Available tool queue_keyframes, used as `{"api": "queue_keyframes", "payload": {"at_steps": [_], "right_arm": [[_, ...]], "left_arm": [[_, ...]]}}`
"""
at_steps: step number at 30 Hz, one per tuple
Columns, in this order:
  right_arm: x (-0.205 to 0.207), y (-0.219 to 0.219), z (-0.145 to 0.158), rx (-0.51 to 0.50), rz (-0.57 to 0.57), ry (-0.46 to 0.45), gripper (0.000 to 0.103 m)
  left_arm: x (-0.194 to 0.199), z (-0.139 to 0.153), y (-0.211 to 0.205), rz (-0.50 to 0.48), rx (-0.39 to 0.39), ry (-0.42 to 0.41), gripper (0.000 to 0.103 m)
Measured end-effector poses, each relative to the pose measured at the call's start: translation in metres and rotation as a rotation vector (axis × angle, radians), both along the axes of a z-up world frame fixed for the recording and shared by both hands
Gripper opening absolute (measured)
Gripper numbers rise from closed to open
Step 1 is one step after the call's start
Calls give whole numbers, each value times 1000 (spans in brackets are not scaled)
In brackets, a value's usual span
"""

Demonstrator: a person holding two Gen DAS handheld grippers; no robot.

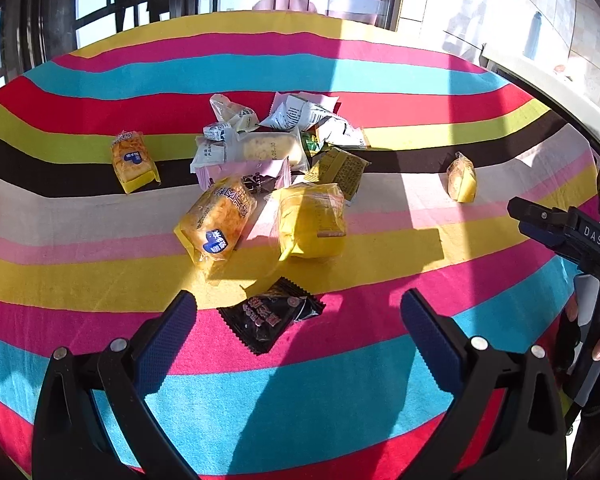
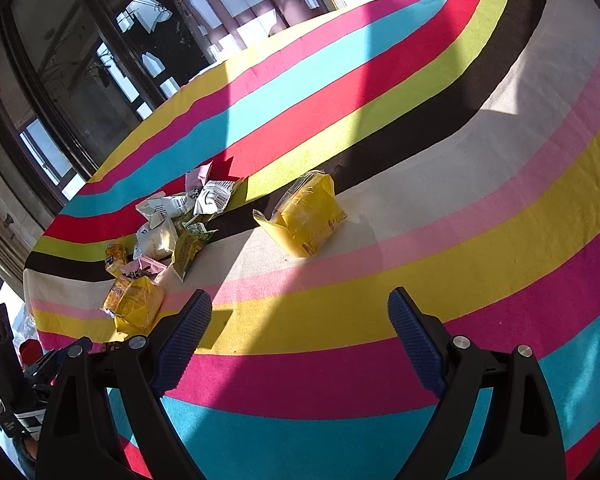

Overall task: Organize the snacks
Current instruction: 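Grasp the black snack packet with the left tool while the right tool grasps a yellow bag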

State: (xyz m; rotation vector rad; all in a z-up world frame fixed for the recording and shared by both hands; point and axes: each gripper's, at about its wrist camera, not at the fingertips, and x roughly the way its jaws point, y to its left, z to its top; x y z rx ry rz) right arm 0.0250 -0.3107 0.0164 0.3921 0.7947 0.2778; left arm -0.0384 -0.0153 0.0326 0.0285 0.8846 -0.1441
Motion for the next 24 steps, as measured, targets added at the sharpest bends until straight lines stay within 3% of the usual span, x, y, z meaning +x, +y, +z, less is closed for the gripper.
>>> {"api": "queue_keyframes", "payload": {"at_steps": [3,4,8,12,16,20,21,22,23,24], "right_arm": [[-1,10,-1,-31,24,3,87],[-2,13,0,-44,32,-10,87],[-5,18,4,-69,42,-35,87],[-7,16,4,-64,36,-62,87],[-9,17,6,-84,30,-114,87],[-9,16,7,-89,25,-124,87],[-10,16,7,-90,24,-126,87],[-10,16,7,-91,24,-127,87],[-10,16,7,-89,25,-124,87],[-10,16,8,-88,27,-125,87]], "left_arm": [[-1,-11,-5,28,82,-1,102],[-1,-15,-3,29,64,2,101],[-1,-26,7,-6,-66,63,75],[3,-24,12,3,-122,62,75],[11,-25,16,113,-163,99,80],[14,-27,6,276,-94,52,80],[14,-27,3,307,-72,27,76],[14,-27,0,322,-39,3,54],[13,-26,0,313,-55,-12,41],[9,-26,4,296,-118,-21,41]]}}
